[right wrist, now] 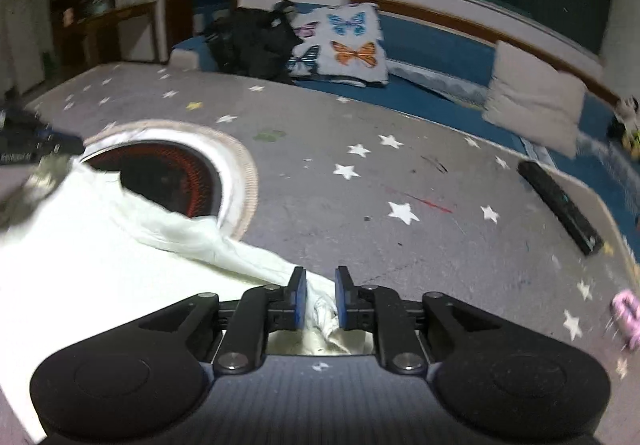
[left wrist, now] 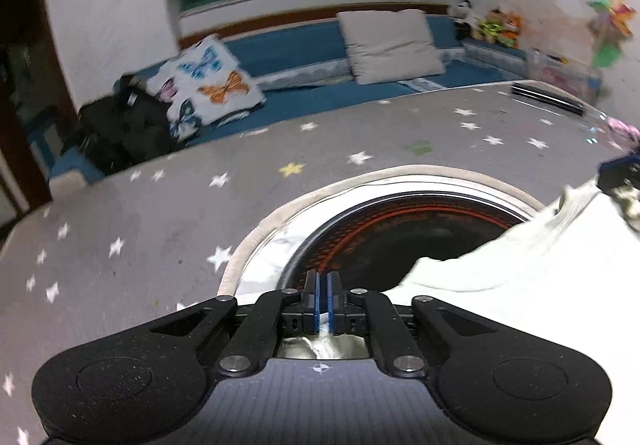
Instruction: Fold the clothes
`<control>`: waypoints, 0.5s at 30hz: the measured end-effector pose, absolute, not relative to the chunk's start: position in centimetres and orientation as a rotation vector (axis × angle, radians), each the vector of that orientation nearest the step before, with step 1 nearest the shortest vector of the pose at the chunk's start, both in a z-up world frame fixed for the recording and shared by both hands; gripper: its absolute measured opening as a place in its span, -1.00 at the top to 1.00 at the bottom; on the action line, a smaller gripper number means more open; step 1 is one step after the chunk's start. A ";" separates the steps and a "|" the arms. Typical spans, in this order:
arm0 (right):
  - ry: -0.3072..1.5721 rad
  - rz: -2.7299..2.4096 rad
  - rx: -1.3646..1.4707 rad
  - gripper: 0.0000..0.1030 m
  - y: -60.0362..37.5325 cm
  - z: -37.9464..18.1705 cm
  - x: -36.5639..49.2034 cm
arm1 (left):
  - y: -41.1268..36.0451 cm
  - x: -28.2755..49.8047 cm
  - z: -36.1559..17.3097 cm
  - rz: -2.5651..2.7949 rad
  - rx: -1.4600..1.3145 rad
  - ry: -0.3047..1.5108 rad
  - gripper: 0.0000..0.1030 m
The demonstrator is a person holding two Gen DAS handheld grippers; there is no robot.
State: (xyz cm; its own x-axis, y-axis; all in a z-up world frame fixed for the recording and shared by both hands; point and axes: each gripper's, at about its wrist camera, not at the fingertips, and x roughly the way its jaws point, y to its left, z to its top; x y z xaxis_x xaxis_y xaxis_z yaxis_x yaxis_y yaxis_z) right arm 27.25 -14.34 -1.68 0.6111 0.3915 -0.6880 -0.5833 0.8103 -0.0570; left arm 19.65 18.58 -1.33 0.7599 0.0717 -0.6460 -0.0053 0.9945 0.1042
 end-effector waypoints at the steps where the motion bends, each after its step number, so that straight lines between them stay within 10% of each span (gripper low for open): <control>1: 0.711 0.565 -0.264 0.72 -14.7 -1.5 27.4 | 19.0 19.4 -1.1 0.050 0.080 0.704 0.87; 15: 0.714 0.615 -0.220 0.65 -18.2 1.2 20.5 | 17.7 10.5 1.8 0.014 -0.003 0.651 0.80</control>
